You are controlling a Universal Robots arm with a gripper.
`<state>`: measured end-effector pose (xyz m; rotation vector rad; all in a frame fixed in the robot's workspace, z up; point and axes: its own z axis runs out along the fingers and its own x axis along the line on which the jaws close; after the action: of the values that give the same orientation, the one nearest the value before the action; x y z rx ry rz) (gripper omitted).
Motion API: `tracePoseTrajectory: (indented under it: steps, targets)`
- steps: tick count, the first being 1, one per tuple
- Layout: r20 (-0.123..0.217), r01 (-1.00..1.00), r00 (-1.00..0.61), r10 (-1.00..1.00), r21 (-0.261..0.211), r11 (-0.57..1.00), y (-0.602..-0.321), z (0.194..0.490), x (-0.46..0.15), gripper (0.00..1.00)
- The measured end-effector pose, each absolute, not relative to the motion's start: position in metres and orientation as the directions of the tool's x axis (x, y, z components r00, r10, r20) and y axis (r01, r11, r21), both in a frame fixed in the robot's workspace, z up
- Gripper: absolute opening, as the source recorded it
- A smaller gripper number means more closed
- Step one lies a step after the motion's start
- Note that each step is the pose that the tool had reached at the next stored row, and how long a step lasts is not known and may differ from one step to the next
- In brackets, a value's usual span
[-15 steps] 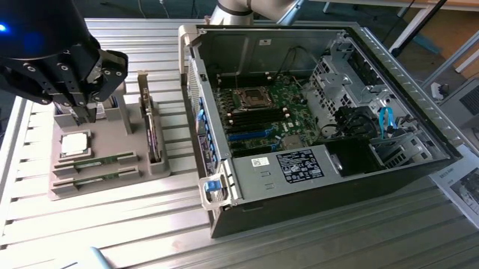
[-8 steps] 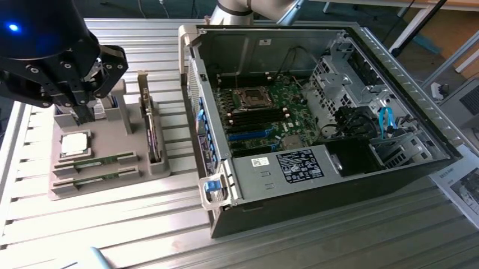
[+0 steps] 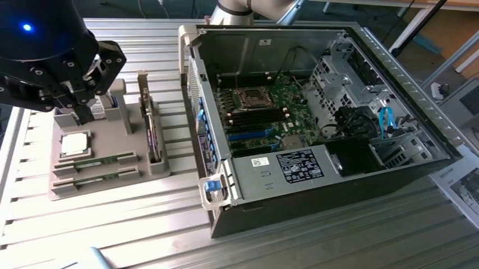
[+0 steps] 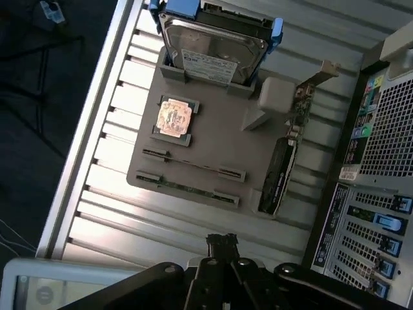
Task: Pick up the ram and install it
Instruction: 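Pick up the ram and move it above insertion slot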
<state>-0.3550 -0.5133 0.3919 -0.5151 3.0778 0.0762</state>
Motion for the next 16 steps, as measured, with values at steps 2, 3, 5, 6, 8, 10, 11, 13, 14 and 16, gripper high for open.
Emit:
tracePoseTrajectory:
  steps: [2,3,5,6,8,10,11,13,14,16]
  targets:
    - [-0.028,-0.370,-0.929,-0.369,0.045,0.928,-0.513,0.391,-0.355,0.11]
    - [-0.028,-0.391,-0.920,-0.390,0.045,0.919,-0.513,0.390,-0.355,0.11]
    - [-0.028,-0.446,-0.895,-0.445,0.045,0.894,-0.513,0.387,-0.355,0.11]
    - [-0.027,-0.465,-0.885,-0.464,0.045,0.884,-0.513,0.386,-0.355,0.11]
    - [-0.026,-0.497,-0.868,-0.496,0.046,0.867,-0.513,0.383,-0.355,0.11]
    - [-0.024,-0.537,-0.844,-0.536,0.047,0.842,-0.513,0.379,-0.355,0.11]
    - [-0.023,-0.553,-0.833,-0.552,0.048,0.832,-0.513,0.378,-0.355,0.11]
    - [-0.022,-0.587,-0.809,-0.587,0.048,0.808,-0.513,0.375,-0.355,0.11]
    - [-0.021,-0.610,-0.793,-0.609,0.049,0.791,-0.513,0.373,-0.355,0.11]
    - [-0.021,-0.639,-0.769,-0.638,0.049,0.768,-0.513,0.371,-0.355,0.11]
